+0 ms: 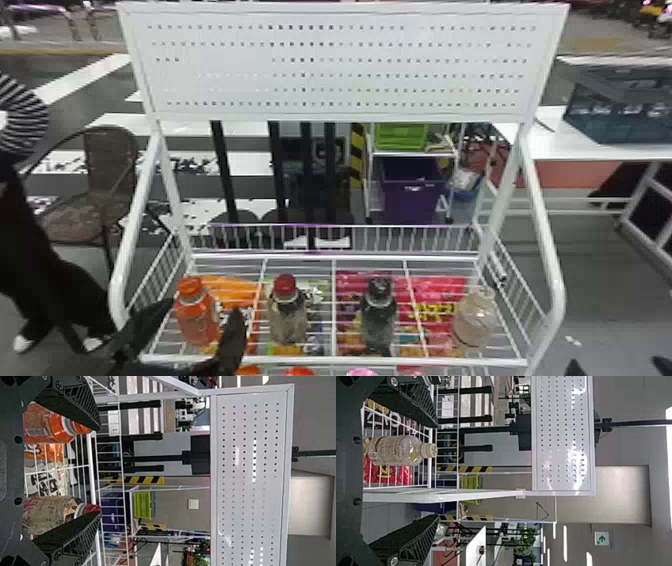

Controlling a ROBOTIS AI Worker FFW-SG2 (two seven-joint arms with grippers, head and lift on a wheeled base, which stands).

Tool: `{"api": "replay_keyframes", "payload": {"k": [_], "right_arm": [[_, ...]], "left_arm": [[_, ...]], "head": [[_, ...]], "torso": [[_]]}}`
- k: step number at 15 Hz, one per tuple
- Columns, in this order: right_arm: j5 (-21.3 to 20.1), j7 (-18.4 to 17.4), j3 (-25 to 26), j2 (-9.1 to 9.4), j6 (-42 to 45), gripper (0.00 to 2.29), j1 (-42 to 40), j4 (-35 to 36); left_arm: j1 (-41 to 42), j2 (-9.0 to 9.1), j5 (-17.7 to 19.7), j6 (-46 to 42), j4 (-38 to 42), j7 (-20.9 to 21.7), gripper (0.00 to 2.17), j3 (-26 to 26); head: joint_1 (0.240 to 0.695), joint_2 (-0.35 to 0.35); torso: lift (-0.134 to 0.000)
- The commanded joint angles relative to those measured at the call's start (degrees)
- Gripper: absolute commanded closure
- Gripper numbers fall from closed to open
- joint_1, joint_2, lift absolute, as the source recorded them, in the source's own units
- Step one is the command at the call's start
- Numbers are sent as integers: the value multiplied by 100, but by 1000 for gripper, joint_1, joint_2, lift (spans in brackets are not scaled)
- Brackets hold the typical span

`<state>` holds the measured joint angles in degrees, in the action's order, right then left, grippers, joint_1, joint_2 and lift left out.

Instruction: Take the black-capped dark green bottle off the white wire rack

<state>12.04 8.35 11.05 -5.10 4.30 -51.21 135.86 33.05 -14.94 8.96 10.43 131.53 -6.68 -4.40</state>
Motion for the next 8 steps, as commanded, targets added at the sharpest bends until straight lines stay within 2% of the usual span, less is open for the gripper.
{"api": "replay_keyframes", "payload": {"k": [1, 4, 7, 8], "right_arm": [[0, 0, 2, 0, -57, 83, -3, 10], [-26, 0, -68, 0, -22, 83, 102, -280], [-202, 0, -429, 0, 312, 90, 419, -1044], [-299, 0, -587, 0, 664, 90, 595, -1466]], "left_arm": [[18, 0, -9, -9, 21, 0, 144, 0], [18, 0, -9, -9, 13, 0, 144, 0], [0, 0, -17, 8, -5, 0, 144, -9], [0, 0, -17, 8, 4, 0, 144, -9]], "head": [[499, 0], [499, 0], [499, 0], [499, 0]], "torso": [[0], [0], [0], [0]]}}
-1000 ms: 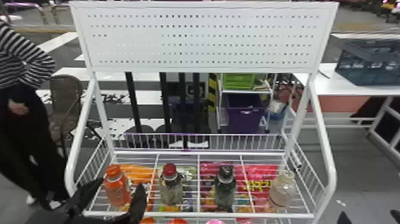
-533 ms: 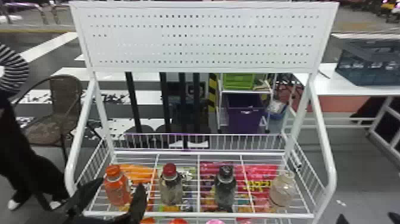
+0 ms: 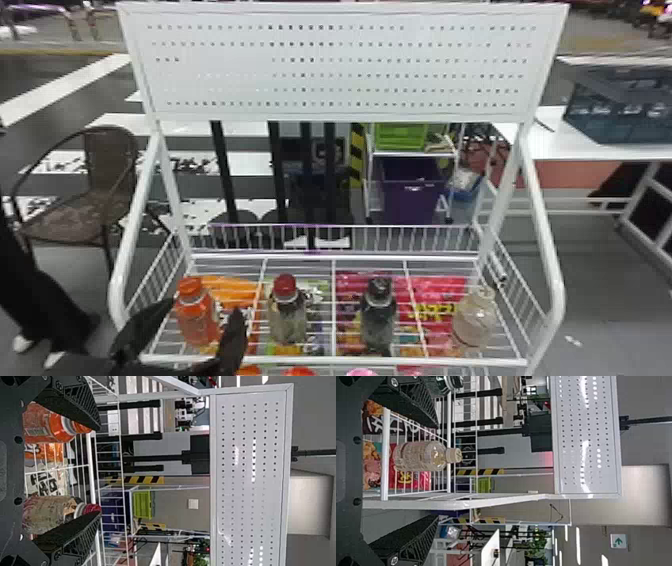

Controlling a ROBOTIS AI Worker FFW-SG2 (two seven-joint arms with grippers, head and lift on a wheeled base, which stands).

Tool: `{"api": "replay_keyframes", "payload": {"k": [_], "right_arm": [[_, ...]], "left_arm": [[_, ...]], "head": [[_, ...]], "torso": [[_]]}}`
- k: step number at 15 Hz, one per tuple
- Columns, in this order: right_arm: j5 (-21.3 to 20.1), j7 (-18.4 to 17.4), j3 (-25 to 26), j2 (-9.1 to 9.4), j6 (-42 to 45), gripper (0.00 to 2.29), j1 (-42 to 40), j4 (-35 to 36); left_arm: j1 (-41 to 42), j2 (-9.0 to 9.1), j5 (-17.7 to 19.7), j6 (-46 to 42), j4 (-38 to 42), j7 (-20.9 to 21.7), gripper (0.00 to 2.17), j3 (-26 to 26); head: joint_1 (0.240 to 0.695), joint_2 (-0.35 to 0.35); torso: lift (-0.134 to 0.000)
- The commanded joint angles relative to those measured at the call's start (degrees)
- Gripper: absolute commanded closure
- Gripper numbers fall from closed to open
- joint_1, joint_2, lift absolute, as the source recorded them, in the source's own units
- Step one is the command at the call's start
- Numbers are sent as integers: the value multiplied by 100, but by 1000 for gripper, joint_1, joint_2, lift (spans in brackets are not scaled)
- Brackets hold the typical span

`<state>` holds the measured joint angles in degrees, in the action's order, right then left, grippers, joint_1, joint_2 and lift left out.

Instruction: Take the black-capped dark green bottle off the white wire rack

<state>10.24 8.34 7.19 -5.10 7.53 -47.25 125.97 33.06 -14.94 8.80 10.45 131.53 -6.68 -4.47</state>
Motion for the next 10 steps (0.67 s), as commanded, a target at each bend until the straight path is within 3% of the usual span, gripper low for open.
{"api": "replay_keyframes", "payload": {"k": [1, 4, 10], "right_arm": [[-154, 0, -342, 0, 657, 90, 401, -916], [-312, 0, -772, -18, 1307, 90, 1051, -2068], [-409, -79, -1607, -18, 1237, 93, 2528, -3369]], "left_arm": [[7, -9, -1, 23, 13, 0, 144, -1], [7, -9, -10, 146, 84, 0, 144, 25], [-45, 0, -19, 252, 75, 0, 144, -45]], "head": [[499, 0], [499, 0], [499, 0]], "torso": [[0], [0], [0]]}}
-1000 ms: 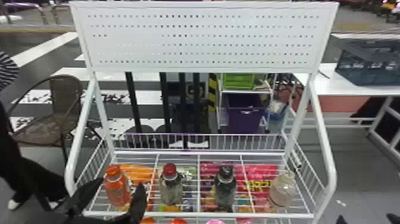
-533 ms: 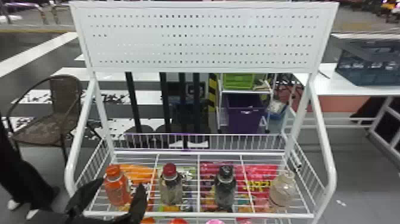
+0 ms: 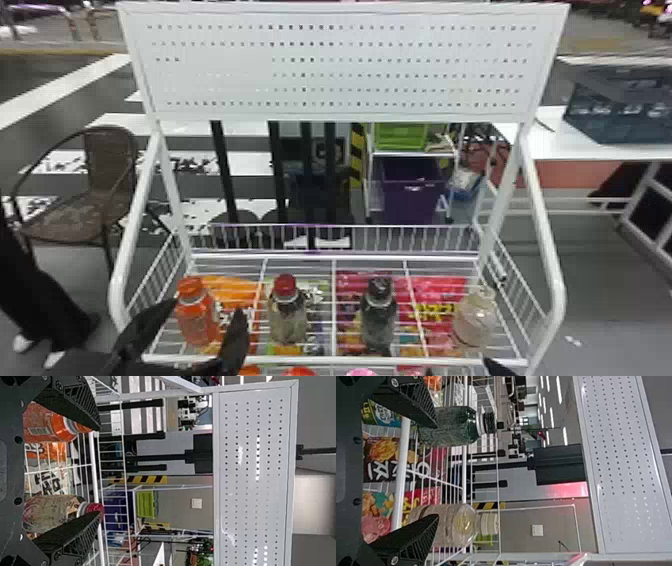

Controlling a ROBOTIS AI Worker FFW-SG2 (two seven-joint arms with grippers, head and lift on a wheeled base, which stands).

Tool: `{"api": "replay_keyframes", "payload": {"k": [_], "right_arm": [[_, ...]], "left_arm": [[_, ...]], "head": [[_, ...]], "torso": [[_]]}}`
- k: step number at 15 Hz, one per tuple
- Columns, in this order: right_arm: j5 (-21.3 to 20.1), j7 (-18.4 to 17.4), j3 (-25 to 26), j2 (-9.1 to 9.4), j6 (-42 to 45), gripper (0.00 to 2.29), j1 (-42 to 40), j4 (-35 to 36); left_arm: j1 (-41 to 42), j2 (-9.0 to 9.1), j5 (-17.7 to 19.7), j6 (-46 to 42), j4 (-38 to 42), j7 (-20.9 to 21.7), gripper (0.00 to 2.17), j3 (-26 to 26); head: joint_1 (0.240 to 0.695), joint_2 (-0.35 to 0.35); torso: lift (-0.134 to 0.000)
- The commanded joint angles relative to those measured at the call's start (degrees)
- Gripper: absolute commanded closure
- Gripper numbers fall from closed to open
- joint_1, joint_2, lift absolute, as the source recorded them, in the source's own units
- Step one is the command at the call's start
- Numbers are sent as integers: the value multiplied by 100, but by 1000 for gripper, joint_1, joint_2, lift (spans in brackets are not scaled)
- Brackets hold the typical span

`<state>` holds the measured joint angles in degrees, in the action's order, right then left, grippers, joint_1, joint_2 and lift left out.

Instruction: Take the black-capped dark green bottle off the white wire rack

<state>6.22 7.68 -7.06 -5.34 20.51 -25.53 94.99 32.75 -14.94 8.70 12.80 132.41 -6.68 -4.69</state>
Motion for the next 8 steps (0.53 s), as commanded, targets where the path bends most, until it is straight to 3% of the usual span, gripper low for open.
{"api": "replay_keyframes", "payload": {"k": [1, 8], "right_arm": [[28, -39, -331, 24, -113, 93, 646, -481], [28, -56, -894, 138, -869, 93, 1850, -1281]], "left_arm": [[-14, 0, -8, 34, -22, 0, 144, -32], [-31, -52, -8, 52, -101, 8, 144, 3]], "head": [[499, 0], [499, 0]], "torso": [[0], [0]]}}
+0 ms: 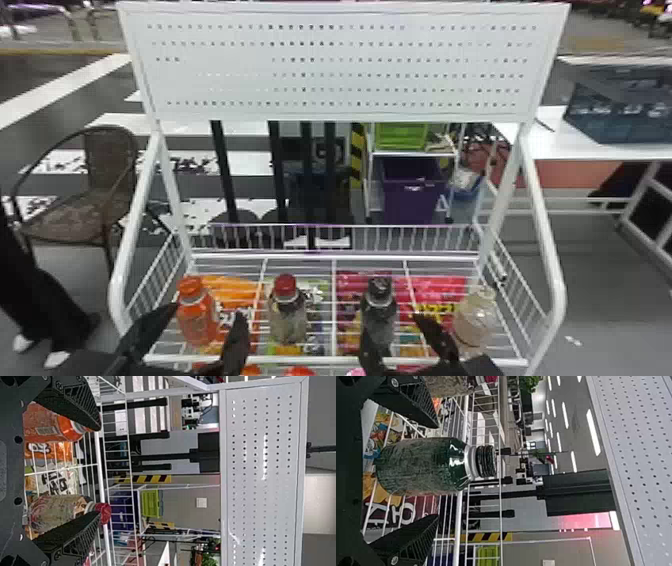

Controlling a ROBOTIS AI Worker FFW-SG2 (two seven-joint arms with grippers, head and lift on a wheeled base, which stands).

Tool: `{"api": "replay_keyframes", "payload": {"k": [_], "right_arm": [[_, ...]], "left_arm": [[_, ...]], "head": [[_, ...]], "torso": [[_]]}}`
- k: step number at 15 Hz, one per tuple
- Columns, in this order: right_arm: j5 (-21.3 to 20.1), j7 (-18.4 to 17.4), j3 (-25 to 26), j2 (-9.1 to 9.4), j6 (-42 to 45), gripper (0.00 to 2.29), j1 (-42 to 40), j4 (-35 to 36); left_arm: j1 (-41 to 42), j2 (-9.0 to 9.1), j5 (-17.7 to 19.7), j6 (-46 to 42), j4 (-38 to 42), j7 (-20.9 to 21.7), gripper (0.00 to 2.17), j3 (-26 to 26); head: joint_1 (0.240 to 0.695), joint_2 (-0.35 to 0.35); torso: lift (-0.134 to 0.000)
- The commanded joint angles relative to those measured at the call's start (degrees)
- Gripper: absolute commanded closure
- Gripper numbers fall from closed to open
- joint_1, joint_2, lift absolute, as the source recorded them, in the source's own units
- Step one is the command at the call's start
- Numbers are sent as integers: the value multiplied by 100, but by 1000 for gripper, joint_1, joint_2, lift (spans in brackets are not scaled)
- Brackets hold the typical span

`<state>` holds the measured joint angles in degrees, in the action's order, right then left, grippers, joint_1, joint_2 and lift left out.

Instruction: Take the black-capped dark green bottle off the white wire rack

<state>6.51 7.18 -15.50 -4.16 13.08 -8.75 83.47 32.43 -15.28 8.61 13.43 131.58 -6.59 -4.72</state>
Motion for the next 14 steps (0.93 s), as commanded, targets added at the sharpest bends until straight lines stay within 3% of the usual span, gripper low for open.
{"api": "replay_keyframes", "payload": {"k": [1, 6, 8, 11, 14], "right_arm": [[-1, -6, -76, 38, -250, 93, 321, -234], [-1, -94, -190, 65, -707, 211, 840, -674], [17, -76, -225, 65, -865, 491, 901, -700], [26, -85, -243, 47, -1111, 1359, 814, -445], [52, -94, -190, -23, -1252, 1396, 550, 38]], "left_arm": [[0, -28, 9, -11, -27, 0, 144, 15], [0, -54, 18, -11, -80, 0, 144, 32], [0, -54, 18, -11, -80, 0, 144, 32], [0, -54, 18, -29, -89, 0, 144, 32], [0, -45, 18, -29, -98, 0, 144, 32]], "head": [[499, 0], [499, 0], [499, 0], [499, 0], [499, 0]], "torso": [[0], [0], [0], [0], [0]]}}
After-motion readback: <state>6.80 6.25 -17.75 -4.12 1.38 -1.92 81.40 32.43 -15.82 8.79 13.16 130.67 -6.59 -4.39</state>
